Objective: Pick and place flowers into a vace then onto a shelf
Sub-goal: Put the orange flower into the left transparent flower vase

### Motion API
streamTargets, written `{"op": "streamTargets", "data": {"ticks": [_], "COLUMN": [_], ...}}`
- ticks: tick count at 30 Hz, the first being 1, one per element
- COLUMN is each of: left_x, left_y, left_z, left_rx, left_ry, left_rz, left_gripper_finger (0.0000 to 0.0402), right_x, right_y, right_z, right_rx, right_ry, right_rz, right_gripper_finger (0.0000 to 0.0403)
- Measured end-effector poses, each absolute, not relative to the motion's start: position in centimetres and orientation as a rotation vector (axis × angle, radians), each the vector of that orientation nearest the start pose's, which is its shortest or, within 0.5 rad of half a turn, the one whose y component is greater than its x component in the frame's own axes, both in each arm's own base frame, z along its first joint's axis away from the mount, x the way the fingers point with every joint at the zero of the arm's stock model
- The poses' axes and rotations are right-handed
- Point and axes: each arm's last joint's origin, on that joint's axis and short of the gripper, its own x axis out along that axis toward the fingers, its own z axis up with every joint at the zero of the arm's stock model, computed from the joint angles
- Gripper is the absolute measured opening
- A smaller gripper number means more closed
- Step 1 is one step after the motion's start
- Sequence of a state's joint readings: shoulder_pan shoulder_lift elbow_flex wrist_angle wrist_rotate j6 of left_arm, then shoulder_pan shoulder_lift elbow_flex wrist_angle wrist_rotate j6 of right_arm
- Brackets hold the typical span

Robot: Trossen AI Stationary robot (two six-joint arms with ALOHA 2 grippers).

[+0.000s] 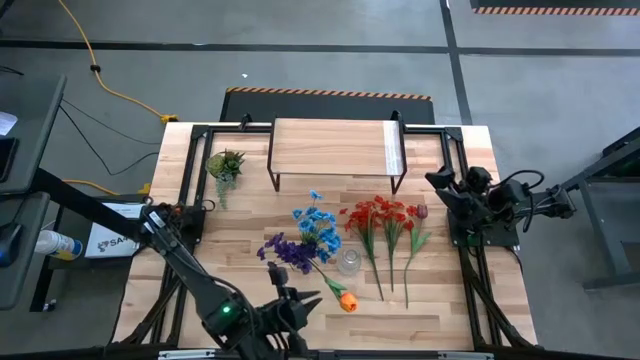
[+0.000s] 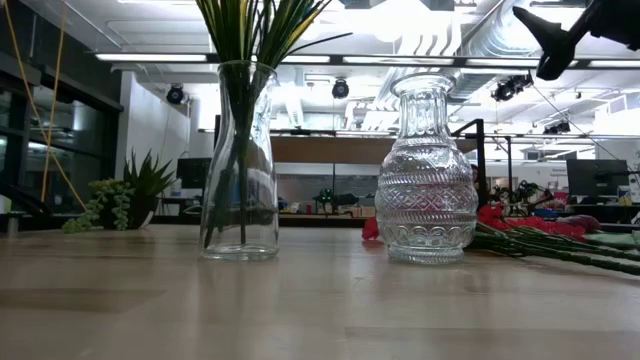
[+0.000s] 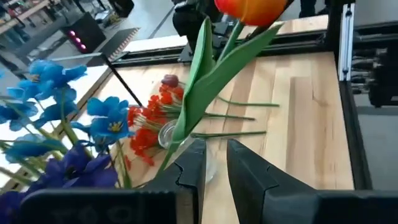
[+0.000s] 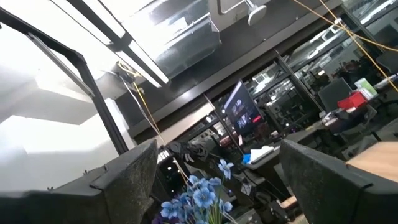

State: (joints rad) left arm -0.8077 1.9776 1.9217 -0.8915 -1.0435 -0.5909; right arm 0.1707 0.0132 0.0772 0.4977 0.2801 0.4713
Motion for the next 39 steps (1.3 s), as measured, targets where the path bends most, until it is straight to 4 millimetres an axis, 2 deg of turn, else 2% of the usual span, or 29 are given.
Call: {"op": "streamTargets", "data": {"ticks": [7, 13, 22, 39], "left_x": [31.6, 32.3, 33.2, 33.2], "left_y": [-27.6, -26.5, -25.1, -24.7], "left_z": [30.9, 30.3, 30.1, 30.0], "left_rx": [0.170, 0.177, 0.179, 0.187], "left_ry": [0.519, 0.535, 0.573, 0.579], "left_rz": [0.405, 0.438, 0.463, 0.487], "left_gripper_finger": [0.0099, 0.0099, 0.0099, 0.0090], "right_x": [7.7, 7.7, 7.7, 7.7], "right_y": [0.5, 0.5, 0.5, 0.6], "right_z": [23.5, 23.4, 23.5, 23.5], "right_rx": [0.586, 0.586, 0.578, 0.574], "right_ry": [-0.578, -0.577, -0.578, -0.574], "right_rz": [0.029, 0.030, 0.028, 0.043], "right_gripper_finger": [0.0328, 0.0328, 0.0328, 0.0328]}}
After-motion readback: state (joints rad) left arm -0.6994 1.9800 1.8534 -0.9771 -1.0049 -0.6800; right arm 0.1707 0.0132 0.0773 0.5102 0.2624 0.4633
